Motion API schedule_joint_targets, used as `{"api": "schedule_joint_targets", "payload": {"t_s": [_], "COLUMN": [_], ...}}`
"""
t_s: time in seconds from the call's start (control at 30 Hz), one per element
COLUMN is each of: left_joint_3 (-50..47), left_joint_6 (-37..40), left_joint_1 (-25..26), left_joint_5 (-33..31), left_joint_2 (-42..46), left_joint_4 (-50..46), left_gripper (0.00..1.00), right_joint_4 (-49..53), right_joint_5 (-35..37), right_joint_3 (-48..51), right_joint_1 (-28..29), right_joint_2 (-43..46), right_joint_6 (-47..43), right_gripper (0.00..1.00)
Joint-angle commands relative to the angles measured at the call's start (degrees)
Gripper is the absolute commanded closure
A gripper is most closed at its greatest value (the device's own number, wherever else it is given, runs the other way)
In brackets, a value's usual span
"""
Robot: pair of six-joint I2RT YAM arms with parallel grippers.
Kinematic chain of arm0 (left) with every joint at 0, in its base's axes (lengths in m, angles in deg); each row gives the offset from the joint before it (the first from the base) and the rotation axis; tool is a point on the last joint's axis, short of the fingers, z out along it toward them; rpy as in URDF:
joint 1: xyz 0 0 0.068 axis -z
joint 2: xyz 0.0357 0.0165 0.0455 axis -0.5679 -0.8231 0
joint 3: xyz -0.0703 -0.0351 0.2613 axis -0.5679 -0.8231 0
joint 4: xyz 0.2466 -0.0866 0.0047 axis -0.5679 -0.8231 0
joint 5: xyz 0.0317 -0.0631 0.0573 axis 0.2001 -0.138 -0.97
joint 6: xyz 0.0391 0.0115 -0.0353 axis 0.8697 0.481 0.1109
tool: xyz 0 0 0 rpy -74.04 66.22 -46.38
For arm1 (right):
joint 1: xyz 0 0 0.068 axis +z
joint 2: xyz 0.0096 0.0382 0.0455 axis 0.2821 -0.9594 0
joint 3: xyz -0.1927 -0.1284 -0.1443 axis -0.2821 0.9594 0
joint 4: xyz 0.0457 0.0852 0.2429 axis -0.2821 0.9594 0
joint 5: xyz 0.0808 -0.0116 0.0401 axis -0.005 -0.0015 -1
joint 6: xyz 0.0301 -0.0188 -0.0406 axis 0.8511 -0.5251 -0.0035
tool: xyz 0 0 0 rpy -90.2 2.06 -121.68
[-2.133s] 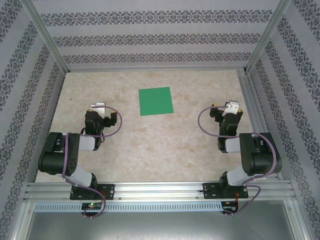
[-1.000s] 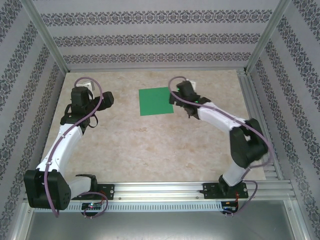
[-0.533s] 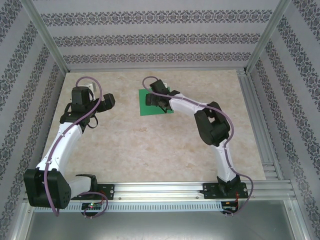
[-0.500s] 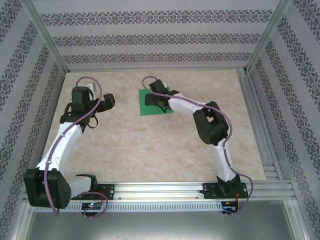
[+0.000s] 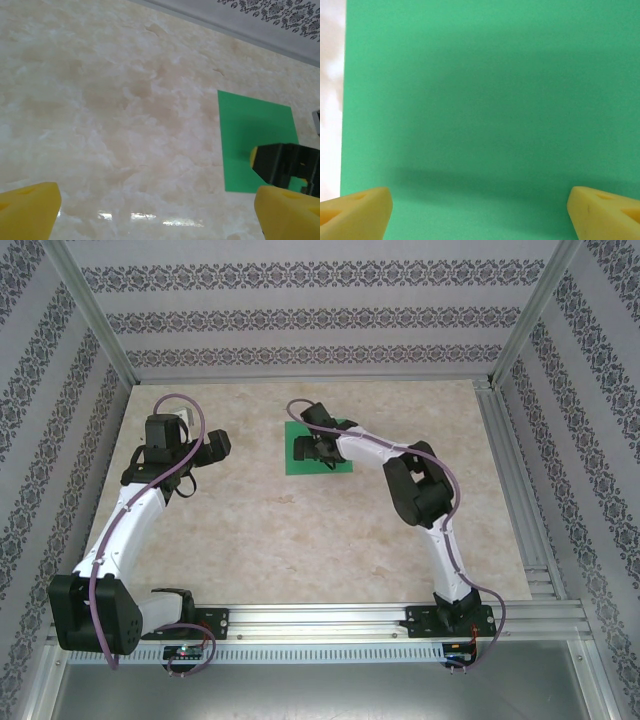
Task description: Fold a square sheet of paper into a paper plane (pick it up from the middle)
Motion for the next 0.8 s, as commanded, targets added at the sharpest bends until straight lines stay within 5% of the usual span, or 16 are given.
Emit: {"api": "schedule_joint_targets", "payload": {"t_s": [0.0, 0.33, 0.57, 0.77], "left_joint_3": [1.8, 1.9, 2.6, 3.0], "left_joint_6": [0.2, -0.1, -0.5, -1.3], "left_joint_1": [0.4, 0.4, 0.4, 0.4], "left_joint_5": [-0.1, 0.6, 0.3, 0.0], "left_joint_2": [-0.3, -1.3, -1.9, -2.2], "left_joint_4": [-1.0, -0.6, -1.2, -1.8], "left_gripper": [0.0, 0.0, 0.0, 0.0], "right_joint_4": [8.4, 11.0, 13.9, 17.8], "right_joint_5": [-2.5, 2.5, 1.3, 2.8], "right_joint_3": [10.1, 37.2, 32.1, 26.5], "right_joint_1": [-0.7, 1.1, 1.2, 0.3], "right_joint_2": [4.4, 24.0, 31.5, 27.0], "right_joint_6": [-0.8, -8.9, -6.9, -8.4], "right_gripper": [0.08, 0.08, 0.02, 0.02]}}
